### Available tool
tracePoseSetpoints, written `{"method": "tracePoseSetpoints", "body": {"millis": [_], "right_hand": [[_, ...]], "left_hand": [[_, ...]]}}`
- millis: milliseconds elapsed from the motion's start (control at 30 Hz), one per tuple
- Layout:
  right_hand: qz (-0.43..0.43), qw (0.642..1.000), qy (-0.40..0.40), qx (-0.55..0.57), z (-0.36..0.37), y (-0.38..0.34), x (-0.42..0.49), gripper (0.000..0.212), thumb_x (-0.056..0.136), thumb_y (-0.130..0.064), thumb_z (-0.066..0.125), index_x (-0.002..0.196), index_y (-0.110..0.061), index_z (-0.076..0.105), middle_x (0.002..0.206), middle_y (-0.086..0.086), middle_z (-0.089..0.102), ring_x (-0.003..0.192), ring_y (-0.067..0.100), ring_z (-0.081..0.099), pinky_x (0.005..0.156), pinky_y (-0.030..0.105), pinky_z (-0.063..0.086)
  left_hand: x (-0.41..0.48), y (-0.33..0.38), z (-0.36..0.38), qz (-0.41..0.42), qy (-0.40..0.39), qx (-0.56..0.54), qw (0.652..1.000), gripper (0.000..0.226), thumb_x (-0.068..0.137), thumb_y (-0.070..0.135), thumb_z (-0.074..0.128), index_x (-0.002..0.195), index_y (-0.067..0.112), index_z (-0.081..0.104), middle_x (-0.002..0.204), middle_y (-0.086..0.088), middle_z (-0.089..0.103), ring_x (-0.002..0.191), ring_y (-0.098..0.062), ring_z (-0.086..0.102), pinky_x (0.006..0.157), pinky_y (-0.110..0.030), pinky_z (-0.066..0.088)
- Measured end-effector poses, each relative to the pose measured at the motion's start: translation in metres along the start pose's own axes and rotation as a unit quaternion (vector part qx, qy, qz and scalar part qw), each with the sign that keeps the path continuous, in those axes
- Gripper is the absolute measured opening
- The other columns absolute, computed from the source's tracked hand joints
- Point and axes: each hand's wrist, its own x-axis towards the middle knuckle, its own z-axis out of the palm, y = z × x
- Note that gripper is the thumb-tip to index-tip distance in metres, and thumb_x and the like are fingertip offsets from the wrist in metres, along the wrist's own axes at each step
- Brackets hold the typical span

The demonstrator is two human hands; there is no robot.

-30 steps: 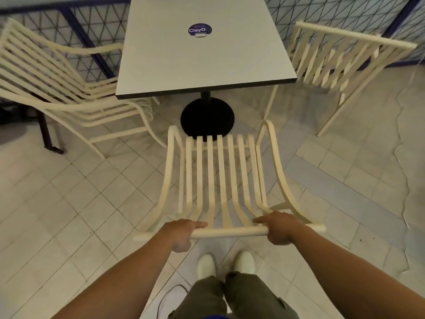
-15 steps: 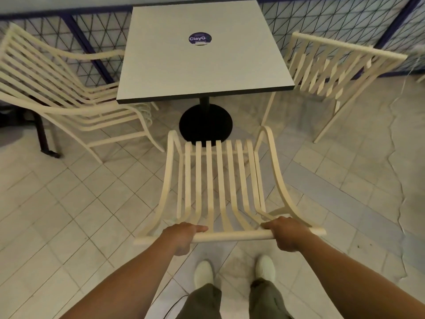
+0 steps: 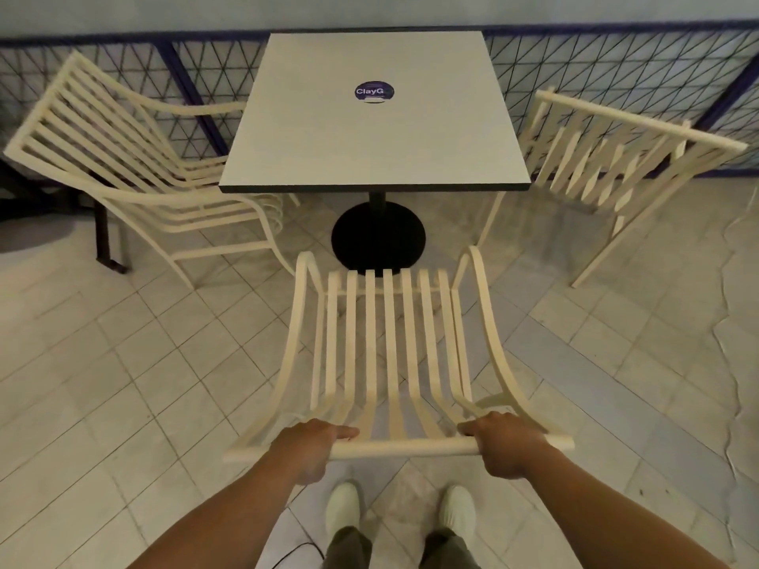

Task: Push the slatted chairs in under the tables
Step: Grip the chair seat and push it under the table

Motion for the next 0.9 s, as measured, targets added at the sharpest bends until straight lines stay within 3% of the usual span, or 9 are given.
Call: {"method": "tracePoseSetpoints", "body": {"millis": [167,300,900], "right_hand": [[-0.016,0.999,-0.018,0.024,0.002,0.013,-0.003,0.074,0.081,-0.017,0.064,0.143,-0.046,0.036,0.129,-0.005,0.056,0.109,0.018,0.055,0.095,0.036,0.047],[-0.008,1.0,0.003,0.02,0.004,0.009,-0.004,0.074,0.084,-0.011,0.063,0.144,-0.046,0.036,0.135,-0.007,0.054,0.115,0.018,0.053,0.098,0.036,0.045],[0.0,1.0,0.003,0.014,0.005,-0.002,0.004,0.073,0.086,-0.011,0.061,0.144,-0.046,0.035,0.129,-0.003,0.056,0.109,0.018,0.056,0.093,0.034,0.048]], "left_hand": [[-0.004,-0.009,0.005,0.007,0.01,0.006,1.0,0.086,0.088,0.004,0.058,0.148,0.057,0.025,0.134,0.005,0.055,0.107,-0.021,0.06,0.079,-0.03,0.048],[-0.002,-0.018,0.002,0.028,-0.018,-0.016,0.999,0.093,0.087,-0.005,0.054,0.147,0.059,0.024,0.139,0.003,0.049,0.114,-0.023,0.056,0.079,-0.029,0.043],[0.003,-0.032,-0.003,0.03,-0.013,-0.004,0.999,0.098,0.085,-0.006,0.058,0.146,0.061,0.022,0.132,0.005,0.052,0.105,-0.02,0.059,0.083,-0.033,0.051]]}}
